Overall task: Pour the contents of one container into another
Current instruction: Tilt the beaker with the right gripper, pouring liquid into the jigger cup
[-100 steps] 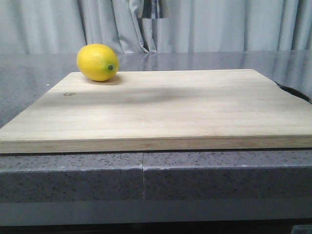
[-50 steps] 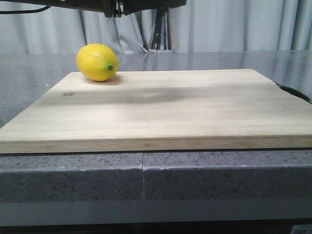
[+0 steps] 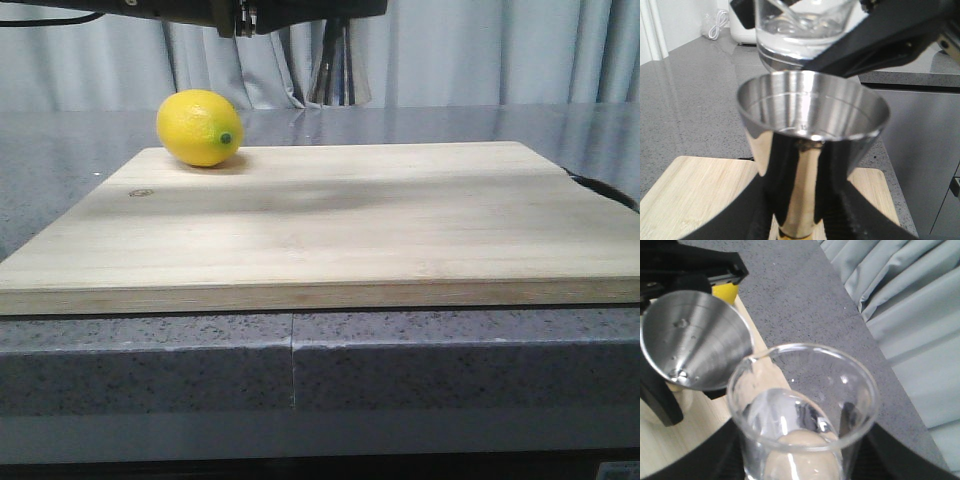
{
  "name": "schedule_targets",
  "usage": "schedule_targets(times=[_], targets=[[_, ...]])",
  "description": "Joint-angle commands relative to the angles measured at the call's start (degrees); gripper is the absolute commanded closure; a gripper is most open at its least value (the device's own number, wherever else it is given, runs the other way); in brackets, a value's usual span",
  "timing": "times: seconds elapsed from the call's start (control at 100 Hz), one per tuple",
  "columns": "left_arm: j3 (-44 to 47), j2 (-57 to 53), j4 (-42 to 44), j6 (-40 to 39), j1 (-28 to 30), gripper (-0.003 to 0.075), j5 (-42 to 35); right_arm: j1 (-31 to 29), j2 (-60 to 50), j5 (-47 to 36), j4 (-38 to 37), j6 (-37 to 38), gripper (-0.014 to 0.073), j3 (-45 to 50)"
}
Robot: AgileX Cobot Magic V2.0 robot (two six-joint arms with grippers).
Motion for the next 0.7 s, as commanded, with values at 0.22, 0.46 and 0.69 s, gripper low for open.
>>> schedule_targets(times=[0.22, 0.46, 0.69], targets=[[-1.40, -2.50, -4.35, -0.32, -0.56, 0.0533, 6.22, 1.04, -1.49, -8.80, -3.67, -2.18, 0.0321, -2.18], [-1.40, -2.50, -4.35, -0.32, -0.44, 0.0533, 6.12, 1.04, -1.49, -12.35, -8.02, -2.18, 0.0321, -2.18], [-1.40, -2.50, -4.35, -0.32, -0.44, 0.0533, 6.00, 1.04, -0.61, -13.15, -11.30, -3.75, 0.0321, -2.18]])
